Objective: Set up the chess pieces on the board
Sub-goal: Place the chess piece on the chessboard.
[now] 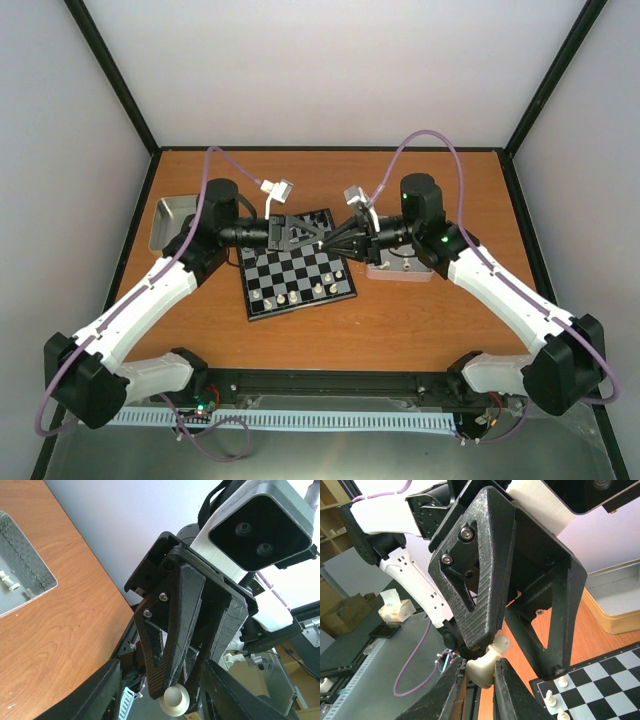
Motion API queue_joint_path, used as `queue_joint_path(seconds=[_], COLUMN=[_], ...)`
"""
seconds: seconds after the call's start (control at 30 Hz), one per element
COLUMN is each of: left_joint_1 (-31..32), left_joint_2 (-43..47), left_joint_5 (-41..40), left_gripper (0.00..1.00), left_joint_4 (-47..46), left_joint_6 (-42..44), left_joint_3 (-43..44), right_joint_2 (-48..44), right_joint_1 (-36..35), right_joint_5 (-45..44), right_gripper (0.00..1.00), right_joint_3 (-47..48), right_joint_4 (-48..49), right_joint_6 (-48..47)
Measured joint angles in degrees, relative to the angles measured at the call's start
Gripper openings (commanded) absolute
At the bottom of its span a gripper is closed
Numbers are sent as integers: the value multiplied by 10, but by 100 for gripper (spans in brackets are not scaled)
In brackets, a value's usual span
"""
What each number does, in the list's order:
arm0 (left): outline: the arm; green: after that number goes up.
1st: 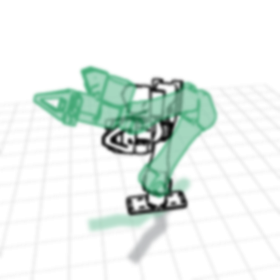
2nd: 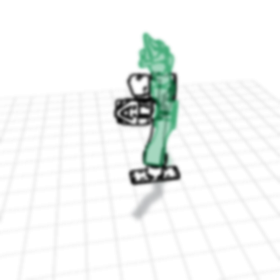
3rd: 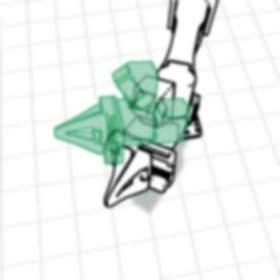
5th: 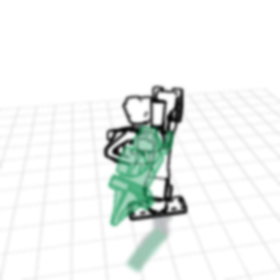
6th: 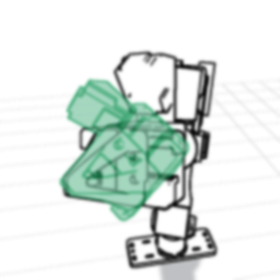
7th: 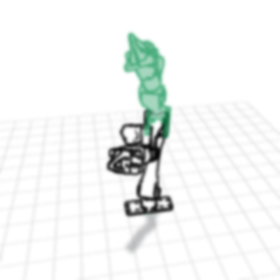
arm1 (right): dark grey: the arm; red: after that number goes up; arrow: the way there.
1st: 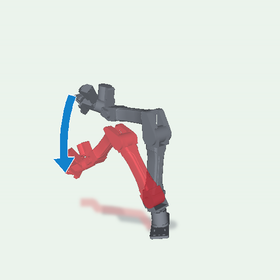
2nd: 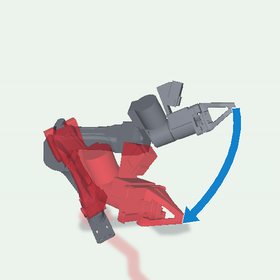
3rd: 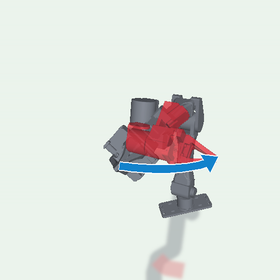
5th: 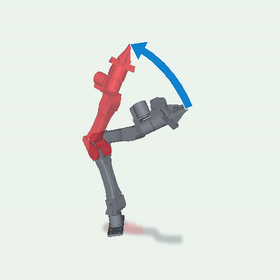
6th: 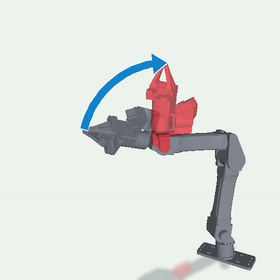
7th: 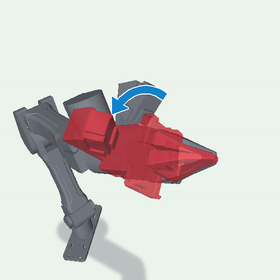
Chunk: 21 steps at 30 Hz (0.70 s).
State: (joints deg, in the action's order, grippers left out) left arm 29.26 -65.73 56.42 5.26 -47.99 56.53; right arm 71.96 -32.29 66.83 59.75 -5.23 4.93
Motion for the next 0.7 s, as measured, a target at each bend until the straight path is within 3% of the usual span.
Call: queue_joint_path(seconds=[0.23, 0.7], left_joint_1=[0, 0], left_joint_2=[0, -7], left_joint_5=[5, 14], left_gripper=[35, 6], left_joint_4=[19, 23], left_joint_6=[0, 3], left_joint_3=[1, 1], right_joint_2=[7, 21], right_joint_1=[0, -1], right_joint_5=[-3, -5], right_gripper=[15, 14], right_joint_3=[7, 19], right_joint_4=[-14, -41], right_joint_6=[-9, -25])
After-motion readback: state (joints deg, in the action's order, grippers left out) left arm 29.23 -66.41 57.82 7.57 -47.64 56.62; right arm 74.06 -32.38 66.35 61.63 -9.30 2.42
